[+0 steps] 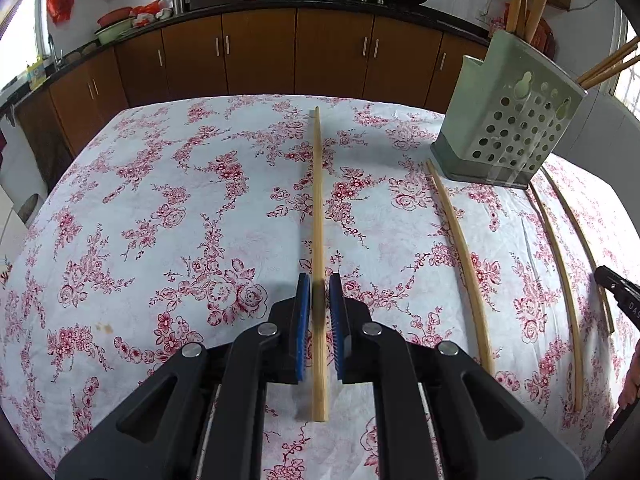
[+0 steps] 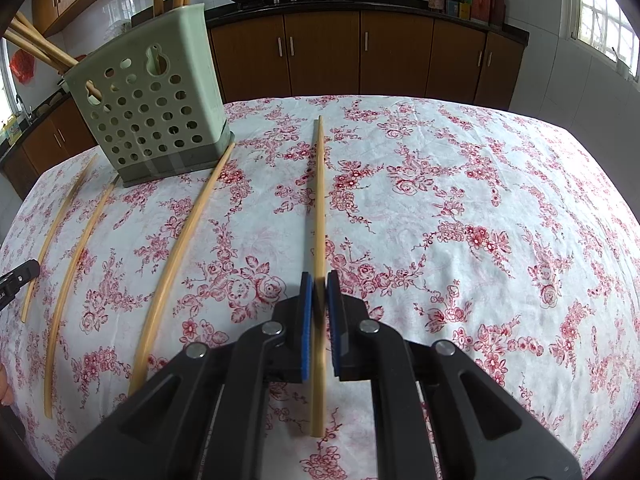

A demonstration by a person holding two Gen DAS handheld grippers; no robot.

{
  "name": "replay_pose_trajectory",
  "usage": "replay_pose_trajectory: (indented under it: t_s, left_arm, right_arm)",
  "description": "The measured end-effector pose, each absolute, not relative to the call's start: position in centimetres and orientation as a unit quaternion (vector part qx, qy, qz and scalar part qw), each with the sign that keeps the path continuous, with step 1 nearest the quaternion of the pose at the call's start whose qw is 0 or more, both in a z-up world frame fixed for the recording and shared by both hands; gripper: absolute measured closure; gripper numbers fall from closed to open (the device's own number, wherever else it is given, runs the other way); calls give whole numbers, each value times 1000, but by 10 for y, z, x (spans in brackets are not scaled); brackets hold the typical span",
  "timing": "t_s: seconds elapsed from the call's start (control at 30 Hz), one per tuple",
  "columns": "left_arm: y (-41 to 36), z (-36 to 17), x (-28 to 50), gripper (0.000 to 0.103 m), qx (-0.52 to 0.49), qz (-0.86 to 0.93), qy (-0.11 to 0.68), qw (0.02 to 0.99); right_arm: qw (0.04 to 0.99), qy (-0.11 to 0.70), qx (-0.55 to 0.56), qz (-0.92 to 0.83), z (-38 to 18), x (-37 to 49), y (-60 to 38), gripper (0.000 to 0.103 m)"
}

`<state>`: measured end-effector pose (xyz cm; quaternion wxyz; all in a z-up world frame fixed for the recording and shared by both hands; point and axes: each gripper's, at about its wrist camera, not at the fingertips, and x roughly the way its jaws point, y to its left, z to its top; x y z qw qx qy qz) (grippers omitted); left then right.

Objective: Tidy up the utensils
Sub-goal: 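Raise the left tool's chopstick upright over the holder while the right tool does likewise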

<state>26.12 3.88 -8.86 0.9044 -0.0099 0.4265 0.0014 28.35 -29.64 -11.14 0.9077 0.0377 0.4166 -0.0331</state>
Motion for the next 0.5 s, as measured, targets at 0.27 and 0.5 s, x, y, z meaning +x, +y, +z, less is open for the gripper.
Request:
replay_pose_trajectory:
  t_s: [0.27, 0.5]
  left_arm:
    - [35, -88, 255, 92, -1, 23, 427, 904]
    - [34, -88, 251, 92, 4, 30, 428, 903]
  right_arm:
    - [907, 419, 33, -32, -111, 266, -294, 93]
    - [907, 420, 28, -30, -111, 255, -291, 93]
